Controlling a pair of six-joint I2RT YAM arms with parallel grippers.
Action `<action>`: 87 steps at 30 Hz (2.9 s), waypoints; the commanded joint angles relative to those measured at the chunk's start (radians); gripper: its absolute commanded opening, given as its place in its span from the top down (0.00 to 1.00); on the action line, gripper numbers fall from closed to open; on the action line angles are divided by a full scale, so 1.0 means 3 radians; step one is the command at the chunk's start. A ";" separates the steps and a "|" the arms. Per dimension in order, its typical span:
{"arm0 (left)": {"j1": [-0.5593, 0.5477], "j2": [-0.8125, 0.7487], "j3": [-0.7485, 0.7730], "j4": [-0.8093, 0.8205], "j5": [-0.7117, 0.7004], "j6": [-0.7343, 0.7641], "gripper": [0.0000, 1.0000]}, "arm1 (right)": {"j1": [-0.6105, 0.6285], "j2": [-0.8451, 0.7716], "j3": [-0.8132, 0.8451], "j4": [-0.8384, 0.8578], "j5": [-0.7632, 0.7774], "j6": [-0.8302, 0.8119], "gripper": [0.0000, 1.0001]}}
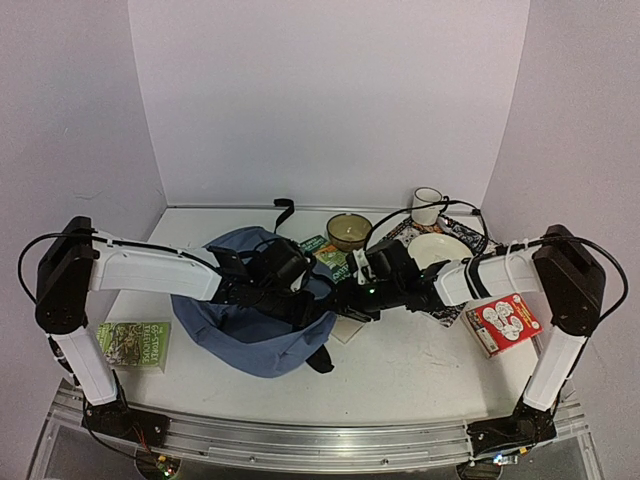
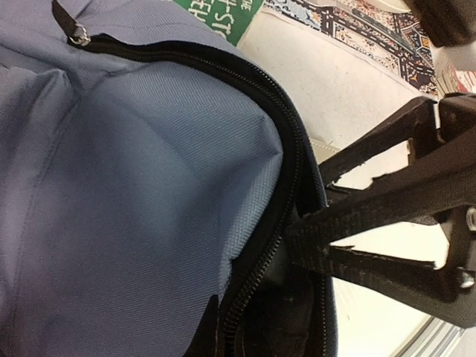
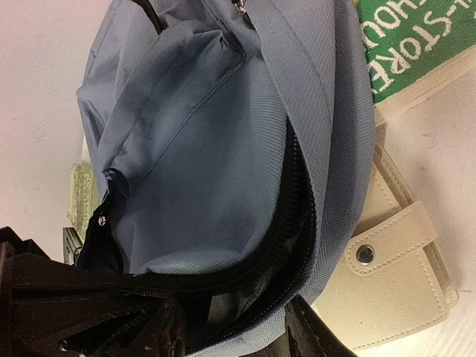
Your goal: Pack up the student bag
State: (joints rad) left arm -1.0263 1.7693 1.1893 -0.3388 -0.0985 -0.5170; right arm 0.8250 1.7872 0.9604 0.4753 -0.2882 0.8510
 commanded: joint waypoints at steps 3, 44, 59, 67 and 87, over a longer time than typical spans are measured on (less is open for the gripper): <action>0.0030 -0.0410 0.0312 -0.0376 -0.0523 0.0232 1.00 | 0.0040 0.0121 -0.0027 0.0043 0.0006 0.0017 0.55; 0.0736 -0.1803 -0.0183 -0.0517 -0.1557 0.1170 1.00 | -0.0378 0.0042 0.0787 -0.0678 0.0501 -0.0569 0.19; 0.0832 -0.1406 -0.0077 -0.0437 -0.2412 0.1453 0.92 | -0.0784 0.0798 0.1316 -0.0756 0.0598 -0.0948 0.11; 0.1144 -0.0739 0.0056 -0.0407 -0.2742 0.1421 0.85 | -0.0803 0.1192 0.1673 -0.0837 0.0644 -0.1125 0.07; 0.1637 -0.0265 0.0314 -0.0922 -0.2938 0.0513 0.17 | -0.0836 0.1400 0.1663 -0.0907 -0.0114 -0.1319 0.15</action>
State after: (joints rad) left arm -0.5373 1.7772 1.2396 -0.5658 -0.9971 -0.2864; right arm 0.5691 2.2260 1.5001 0.2274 -0.1968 0.4560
